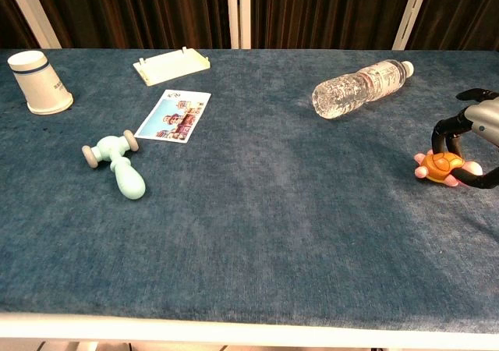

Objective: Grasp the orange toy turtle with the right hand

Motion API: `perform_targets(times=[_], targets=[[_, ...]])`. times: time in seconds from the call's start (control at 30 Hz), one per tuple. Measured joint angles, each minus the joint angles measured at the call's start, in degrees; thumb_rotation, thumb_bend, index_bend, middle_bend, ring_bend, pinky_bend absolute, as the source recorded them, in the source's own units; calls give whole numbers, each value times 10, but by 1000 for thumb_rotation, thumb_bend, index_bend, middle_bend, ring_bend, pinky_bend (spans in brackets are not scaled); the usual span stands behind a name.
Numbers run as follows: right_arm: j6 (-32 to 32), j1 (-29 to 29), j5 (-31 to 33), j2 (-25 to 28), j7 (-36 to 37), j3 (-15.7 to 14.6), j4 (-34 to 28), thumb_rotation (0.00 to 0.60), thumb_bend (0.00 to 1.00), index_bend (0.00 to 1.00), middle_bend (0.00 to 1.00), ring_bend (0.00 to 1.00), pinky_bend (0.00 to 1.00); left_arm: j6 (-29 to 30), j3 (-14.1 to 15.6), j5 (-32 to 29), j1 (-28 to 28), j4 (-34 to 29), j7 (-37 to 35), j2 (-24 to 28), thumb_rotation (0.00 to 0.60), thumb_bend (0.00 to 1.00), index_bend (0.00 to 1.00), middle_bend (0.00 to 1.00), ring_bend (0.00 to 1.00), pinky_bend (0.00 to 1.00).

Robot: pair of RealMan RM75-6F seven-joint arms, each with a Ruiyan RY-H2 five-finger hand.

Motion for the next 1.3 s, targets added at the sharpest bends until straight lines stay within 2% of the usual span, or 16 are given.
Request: perform_targets(times=[0.13,0.17,0.23,0.33,0.4,0.5,0.63,0.7,0.77,0.83,1.0,1.07,1.17,1.3], targets=[[13,-2,-14,-8,18,-2,19,600,448,988,954,433,0,-1,0,0,0,1,-1,-1,600,161,213,135,3,96],[12,-2,-14,-8,21,-2,19,600,403,936,918,423,0,-1,0,0,0,1,-1,-1,600,161,213,135,3,96],[4,-2,-13,-5,23,-5,18,600,337,789,799,377,0,-1,0,0,0,1,0,-1,600,161,213,135,3,96],[-19,1,-3,5,14,-7,8,600,225,425,463,204,0,0,0,0,0,-1,2,0,600,161,213,135,3,96],[-32,3,8,13,5,-8,-5,600,162,296,340,118,0,0,0,0,0,-2,2,0,600,161,214,135,3,96],[-39,4,18,24,-5,-7,-19,600,110,178,241,46,0,-2,0,-1,-1,-3,4,0,600,160,215,135,3,96],[-42,4,26,33,-12,-5,-30,600,105,163,243,42,0,-5,1,-3,-1,-3,5,0,600,161,216,135,3,96],[-45,3,31,35,-16,-5,-33,600,114,178,283,44,0,-7,1,-5,-1,-3,5,0,600,161,217,135,3,96],[-47,3,35,36,-19,-5,-34,600,156,255,366,74,0,-8,2,-6,-2,-4,6,1,600,161,217,135,3,96],[-48,3,39,34,-23,-5,-34,600,226,383,469,139,0,-8,2,-6,-2,-5,6,1,600,160,217,135,3,96],[-42,1,39,22,-26,-3,-25,600,379,809,758,324,0,-9,2,-7,-2,-5,6,1,600,161,218,135,3,96],[-36,1,37,19,-25,-2,-21,600,438,913,823,367,0,-10,2,-8,-2,-5,6,1,600,161,218,135,3,96],[-21,-2,29,12,-19,0,-12,600,524,994,891,419,0,-11,2,-8,-3,-4,6,1,600,161,218,135,3,96],[-2,-5,14,5,-4,1,3,600,544,1000,919,436,0,-12,2,-8,-3,-5,7,1,600,161,218,135,2,95]])
